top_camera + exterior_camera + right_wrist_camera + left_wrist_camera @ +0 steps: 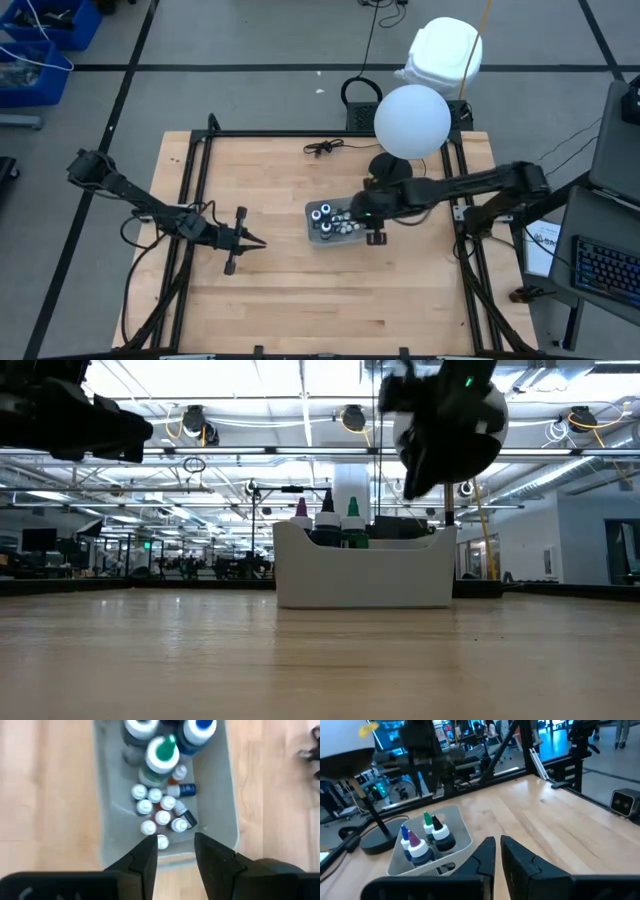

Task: Pick & Place food coloring
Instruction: Return to Home Position

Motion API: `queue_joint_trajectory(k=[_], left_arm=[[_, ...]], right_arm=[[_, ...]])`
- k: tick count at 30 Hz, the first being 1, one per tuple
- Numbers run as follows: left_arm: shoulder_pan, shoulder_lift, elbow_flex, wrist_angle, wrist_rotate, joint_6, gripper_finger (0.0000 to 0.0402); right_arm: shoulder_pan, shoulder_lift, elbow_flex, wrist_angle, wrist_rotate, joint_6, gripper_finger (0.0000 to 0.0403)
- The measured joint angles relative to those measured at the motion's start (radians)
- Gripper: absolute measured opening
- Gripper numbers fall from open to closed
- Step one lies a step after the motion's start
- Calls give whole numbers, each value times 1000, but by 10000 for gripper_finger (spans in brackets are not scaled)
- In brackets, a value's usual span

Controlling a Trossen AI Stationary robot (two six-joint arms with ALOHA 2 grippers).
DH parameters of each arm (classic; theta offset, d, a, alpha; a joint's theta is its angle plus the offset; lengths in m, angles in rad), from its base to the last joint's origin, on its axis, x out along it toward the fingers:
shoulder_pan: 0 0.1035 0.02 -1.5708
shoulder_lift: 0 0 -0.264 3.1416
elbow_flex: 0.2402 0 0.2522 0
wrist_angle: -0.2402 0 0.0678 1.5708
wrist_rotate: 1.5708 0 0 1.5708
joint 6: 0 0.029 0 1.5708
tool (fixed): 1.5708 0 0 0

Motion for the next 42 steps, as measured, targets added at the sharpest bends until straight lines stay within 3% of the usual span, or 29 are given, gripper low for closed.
queue_joint_trajectory(k=[7, 11, 14, 19, 24, 27, 31, 34, 38, 42], left_arm=[[15, 0, 69, -57, -118, 108, 37], [71, 1, 256, -399, -103, 186, 37], [123, 3, 423, -646, -152, 208, 37], [177, 0, 630, -879, -272, 392, 27], [227, -41, 704, -1020, -298, 476, 8], [292, -102, 687, -1027, -141, 462, 5], [440, -173, 618, -943, 240, 408, 6], [568, -183, 556, -844, 488, 341, 4], [710, -188, 500, -822, 669, 248, 4], [764, -292, 458, -858, 733, 208, 3]], right_arm=[[139, -192, 0, -22, -1, 11, 98], [185, -288, 0, -11, 1, -2, 63], [189, -352, -2, 8, 2, -9, 23], [181, -487, -95, 127, 23, -48, 9], [159, -672, -294, 281, 30, -63, 2], [153, -790, -430, 400, 27, -68, 2], [140, -933, -601, 550, 21, -73, 1], [120, -1012, -708, 676, -69, -65, 1], [112, -1095, -804, 766, -134, -16, 1], [116, -1166, -860, 764, -132, 38, 0]])
